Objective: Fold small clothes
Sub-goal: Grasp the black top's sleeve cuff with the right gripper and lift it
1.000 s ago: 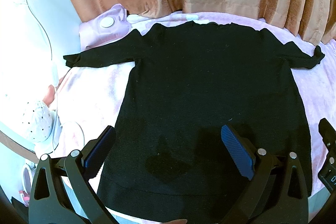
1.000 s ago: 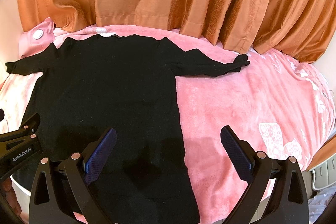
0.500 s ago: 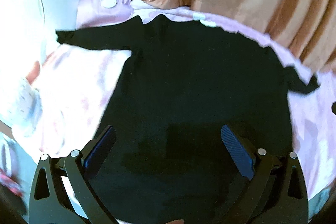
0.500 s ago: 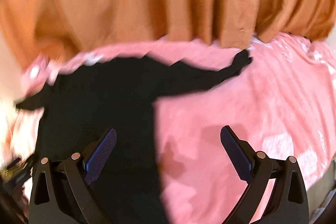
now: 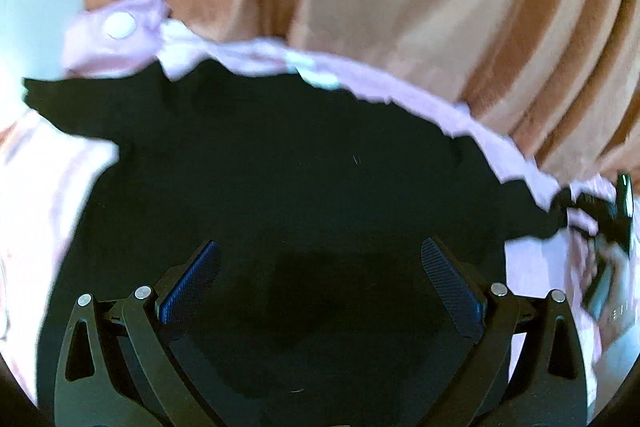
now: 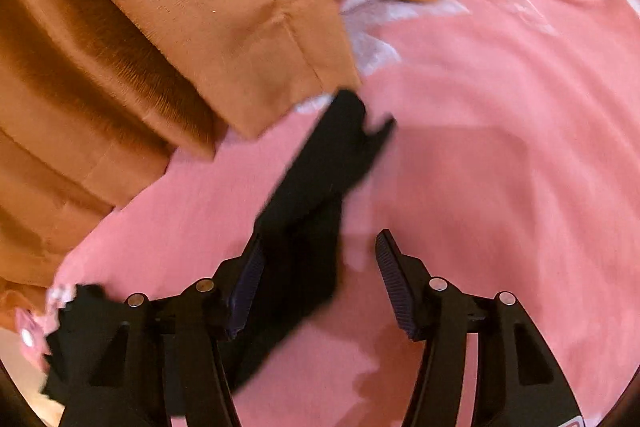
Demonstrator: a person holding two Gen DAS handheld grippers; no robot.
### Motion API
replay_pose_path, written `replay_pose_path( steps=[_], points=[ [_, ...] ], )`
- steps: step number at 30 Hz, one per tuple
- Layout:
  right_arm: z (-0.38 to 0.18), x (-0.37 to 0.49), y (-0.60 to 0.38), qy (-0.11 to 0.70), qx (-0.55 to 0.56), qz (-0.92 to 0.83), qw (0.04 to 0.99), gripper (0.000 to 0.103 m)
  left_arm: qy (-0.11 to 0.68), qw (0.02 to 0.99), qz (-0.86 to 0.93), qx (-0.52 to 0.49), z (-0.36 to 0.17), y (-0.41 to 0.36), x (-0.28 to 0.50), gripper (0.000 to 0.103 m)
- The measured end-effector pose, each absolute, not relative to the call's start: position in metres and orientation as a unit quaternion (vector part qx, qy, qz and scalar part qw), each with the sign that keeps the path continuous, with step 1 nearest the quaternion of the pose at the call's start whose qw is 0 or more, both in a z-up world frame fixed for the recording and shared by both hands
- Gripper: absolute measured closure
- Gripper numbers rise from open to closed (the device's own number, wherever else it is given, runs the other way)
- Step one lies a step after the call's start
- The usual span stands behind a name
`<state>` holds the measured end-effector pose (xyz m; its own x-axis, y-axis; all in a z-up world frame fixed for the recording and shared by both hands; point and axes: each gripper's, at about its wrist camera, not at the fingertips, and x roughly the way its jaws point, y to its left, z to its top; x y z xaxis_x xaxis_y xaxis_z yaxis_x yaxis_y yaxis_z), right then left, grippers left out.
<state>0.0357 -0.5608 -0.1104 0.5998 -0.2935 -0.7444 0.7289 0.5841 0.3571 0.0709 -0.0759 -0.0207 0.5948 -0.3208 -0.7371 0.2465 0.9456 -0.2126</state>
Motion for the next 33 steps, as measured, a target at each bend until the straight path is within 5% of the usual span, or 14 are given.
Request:
replay_pose_path(
  steps=[4,8,12,13,14,16,18,20,33],
  points=[
    [-0.108,0.048,-0.569,0.343,0.324,-0.291,0.833,0.093,0.443,0.879,-0.172,-0.046,-0.036,-0.074,0.075,0.005],
    [-0.100,0.011,-0.568,0.339,0.353,-0.283,0.825,0.096,0.424,0.889,-0.168,-0.048,-0.036,-0.060,0.070,0.005],
    [-0.098,0.000,-0.576,0.332,0.365,-0.284,0.822,0.086,0.416,0.894,-0.161,-0.037,-0.034,-0.053,0.070,0.005],
    [-0.096,0.003,-0.582,0.320,0.378,-0.284,0.821,0.073,0.417,0.893,-0.165,-0.048,-0.032,-0.051,0.070,0.005],
    [-0.094,0.002,-0.579,0.310,0.388,-0.285,0.820,0.044,0.417,0.892,-0.168,-0.055,-0.031,-0.050,0.070,0.005],
    [-0.093,0.012,-0.584,0.297,0.398,-0.296,0.816,0.024,0.417,0.889,-0.173,-0.072,-0.030,-0.050,0.072,0.005],
    [-0.097,0.031,-0.594,0.316,0.391,-0.313,0.806,0.034,0.416,0.890,-0.172,-0.074,-0.031,-0.052,0.077,0.005],
    [-0.104,0.045,-0.600,0.344,0.386,-0.311,0.797,0.098,0.413,0.893,-0.164,-0.071,-0.033,-0.052,0.082,0.005],
    [-0.110,-0.102,-0.564,0.234,0.457,-0.296,0.806,0.099,0.414,0.887,-0.158,-0.129,-0.032,-0.023,0.096,0.005]
  ],
)
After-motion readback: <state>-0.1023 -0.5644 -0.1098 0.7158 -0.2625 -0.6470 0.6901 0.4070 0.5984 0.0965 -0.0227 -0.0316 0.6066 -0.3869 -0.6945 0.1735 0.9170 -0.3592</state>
